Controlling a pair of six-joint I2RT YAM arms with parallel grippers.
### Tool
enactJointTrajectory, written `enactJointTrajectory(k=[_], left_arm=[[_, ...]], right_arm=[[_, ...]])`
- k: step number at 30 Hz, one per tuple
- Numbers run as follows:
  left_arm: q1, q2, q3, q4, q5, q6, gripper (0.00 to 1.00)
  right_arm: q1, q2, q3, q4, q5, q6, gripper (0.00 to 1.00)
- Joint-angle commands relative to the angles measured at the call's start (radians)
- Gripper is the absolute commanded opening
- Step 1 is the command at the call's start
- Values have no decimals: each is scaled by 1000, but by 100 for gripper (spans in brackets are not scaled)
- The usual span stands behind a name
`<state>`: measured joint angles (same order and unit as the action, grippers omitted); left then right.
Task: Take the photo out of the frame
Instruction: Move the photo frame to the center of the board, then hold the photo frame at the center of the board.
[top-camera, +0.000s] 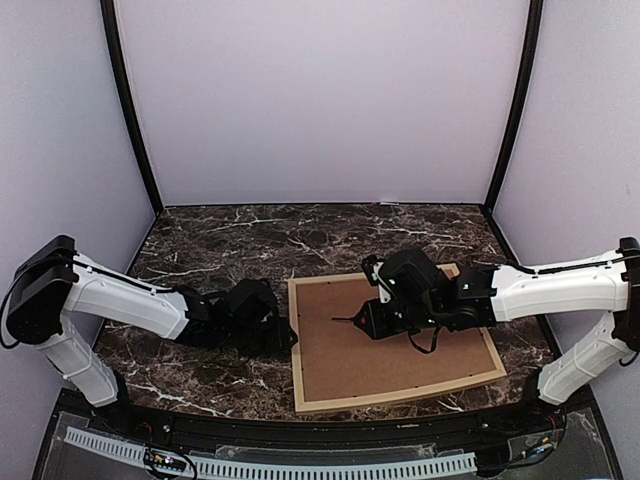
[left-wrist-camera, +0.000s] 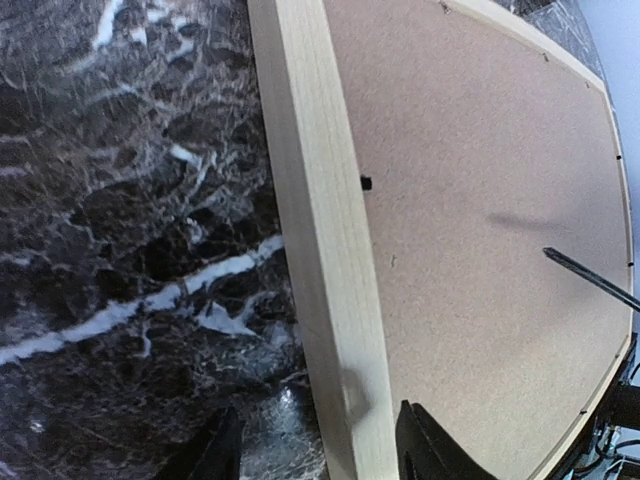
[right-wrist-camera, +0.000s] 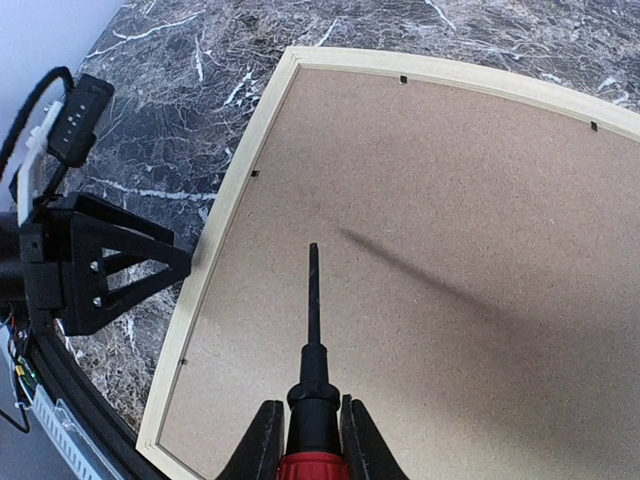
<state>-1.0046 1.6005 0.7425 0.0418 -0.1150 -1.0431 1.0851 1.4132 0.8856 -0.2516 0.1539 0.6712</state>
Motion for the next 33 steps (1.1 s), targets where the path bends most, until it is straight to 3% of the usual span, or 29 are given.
enactJointTrajectory(k=[1, 6, 9, 16, 25, 33], left_arm=[[3, -129, -21, -80, -77, 131, 58], [48, -238, -98, 2, -36, 234, 61], [99, -271, -167, 106, 84, 273, 60], [196, -247, -194, 179, 310, 347, 47], [215, -136, -175, 246, 369, 324, 37], [222, -86, -167, 304, 356, 286, 35]], right_arm=[[16, -25, 11, 25, 8, 8, 0], [31, -17, 13, 35, 5, 14, 0], [45, -6, 13, 66, -14, 13, 0], [68, 43, 11, 141, -70, 6, 0], [71, 106, 36, 171, -97, 3, 0], [64, 140, 88, 110, 8, 6, 0]])
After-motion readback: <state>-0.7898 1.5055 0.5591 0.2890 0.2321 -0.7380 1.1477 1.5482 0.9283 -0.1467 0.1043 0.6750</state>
